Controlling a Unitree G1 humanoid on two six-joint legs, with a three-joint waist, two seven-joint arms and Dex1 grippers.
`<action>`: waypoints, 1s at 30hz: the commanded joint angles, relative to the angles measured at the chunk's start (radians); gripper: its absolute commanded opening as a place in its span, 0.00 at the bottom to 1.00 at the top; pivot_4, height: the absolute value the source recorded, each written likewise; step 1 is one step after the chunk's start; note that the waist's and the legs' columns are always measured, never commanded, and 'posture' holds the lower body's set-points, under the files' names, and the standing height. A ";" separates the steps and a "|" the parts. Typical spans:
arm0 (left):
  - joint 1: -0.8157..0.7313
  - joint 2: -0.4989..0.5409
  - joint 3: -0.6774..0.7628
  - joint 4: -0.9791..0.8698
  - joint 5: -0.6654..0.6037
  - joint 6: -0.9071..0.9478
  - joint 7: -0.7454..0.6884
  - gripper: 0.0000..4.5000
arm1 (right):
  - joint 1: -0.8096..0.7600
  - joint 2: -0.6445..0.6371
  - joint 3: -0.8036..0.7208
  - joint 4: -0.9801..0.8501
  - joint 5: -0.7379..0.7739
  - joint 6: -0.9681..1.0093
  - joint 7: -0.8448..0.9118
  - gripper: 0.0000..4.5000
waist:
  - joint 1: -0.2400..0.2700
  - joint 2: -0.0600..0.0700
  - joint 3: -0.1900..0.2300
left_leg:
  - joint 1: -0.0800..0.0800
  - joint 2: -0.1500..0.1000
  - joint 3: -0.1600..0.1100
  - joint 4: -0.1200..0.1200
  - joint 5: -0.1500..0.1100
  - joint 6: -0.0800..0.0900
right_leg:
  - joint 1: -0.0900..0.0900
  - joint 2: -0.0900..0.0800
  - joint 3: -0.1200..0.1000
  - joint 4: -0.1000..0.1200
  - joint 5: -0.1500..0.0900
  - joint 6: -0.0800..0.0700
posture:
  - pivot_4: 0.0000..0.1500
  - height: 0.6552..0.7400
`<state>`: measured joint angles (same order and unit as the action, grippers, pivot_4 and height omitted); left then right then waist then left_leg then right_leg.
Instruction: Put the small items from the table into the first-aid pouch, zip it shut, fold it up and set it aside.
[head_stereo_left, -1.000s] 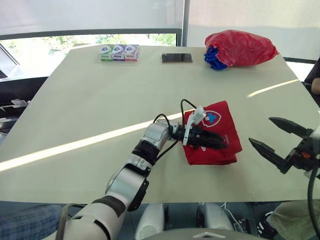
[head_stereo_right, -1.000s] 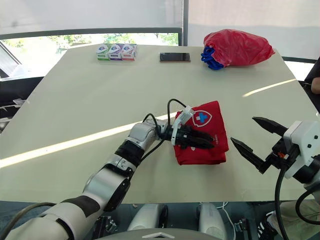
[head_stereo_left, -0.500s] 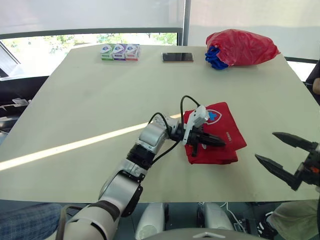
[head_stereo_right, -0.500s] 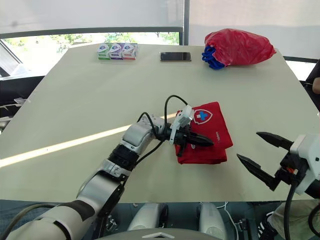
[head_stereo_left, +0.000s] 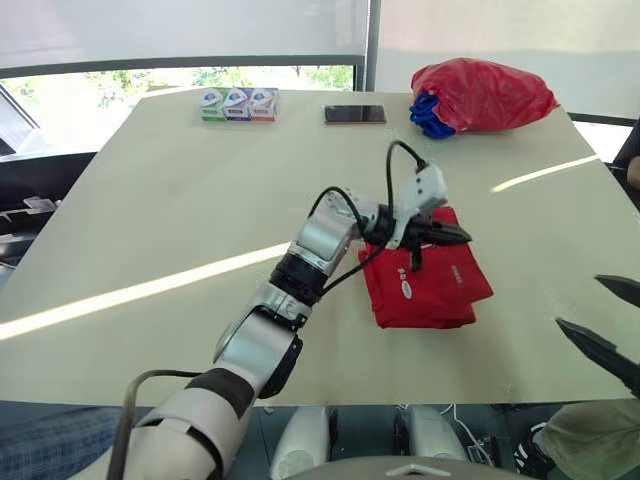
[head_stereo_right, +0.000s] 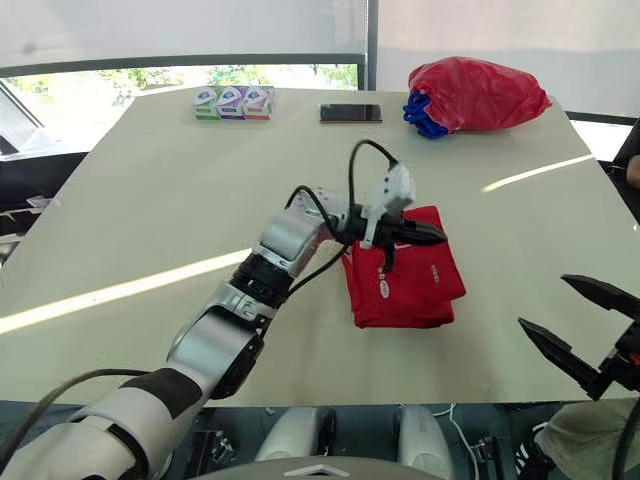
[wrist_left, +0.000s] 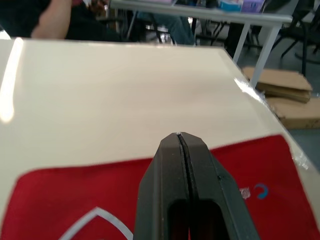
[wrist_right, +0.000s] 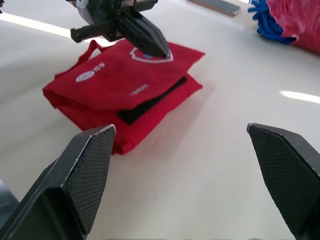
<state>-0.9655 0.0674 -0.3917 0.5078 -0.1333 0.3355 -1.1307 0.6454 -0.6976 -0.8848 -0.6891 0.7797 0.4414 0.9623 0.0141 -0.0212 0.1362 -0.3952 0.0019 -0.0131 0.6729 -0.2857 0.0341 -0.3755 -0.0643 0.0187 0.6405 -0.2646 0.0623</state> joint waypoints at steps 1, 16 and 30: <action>-0.023 -0.034 -0.035 0.023 0.047 -0.068 0.007 0.01 | -0.001 -0.001 -0.032 0.015 -0.001 -0.037 0.024 1.00 | 0.000 0.000 0.000 | 0.000 0.000 0.000 0.000 0.000 0.000 | 0.000 0.000 0.000 0.000 0.000 0.000 | 1.00 1.00; 0.091 -0.007 -0.260 0.094 0.274 -0.112 -0.030 0.01 | -0.014 0.001 0.020 0.006 -0.021 -0.055 0.013 1.00 | 0.000 0.002 -0.005 | 0.001 0.001 0.000 0.000 0.000 0.000 | 0.001 0.000 0.001 0.000 0.000 0.000 | 1.00 1.00; -0.016 -0.047 -0.017 0.061 0.148 -0.216 0.061 0.01 | -0.059 -0.011 0.068 0.007 -0.034 -0.052 0.002 1.00 | 0.000 0.003 -0.007 | 0.001 0.002 0.001 0.000 0.000 0.001 | 0.000 0.000 0.001 0.000 0.000 0.000 | 1.00 1.00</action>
<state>-0.9310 0.0291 -0.4628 0.5689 0.0351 0.1444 -1.1046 0.5930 -0.7013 -0.8126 -0.6627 0.7428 0.4060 0.9703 0.0144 -0.0185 0.1290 -0.3947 0.0033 -0.0126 0.6728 -0.2861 0.0346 -0.3755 -0.0644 0.0192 0.6407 -0.2647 0.0622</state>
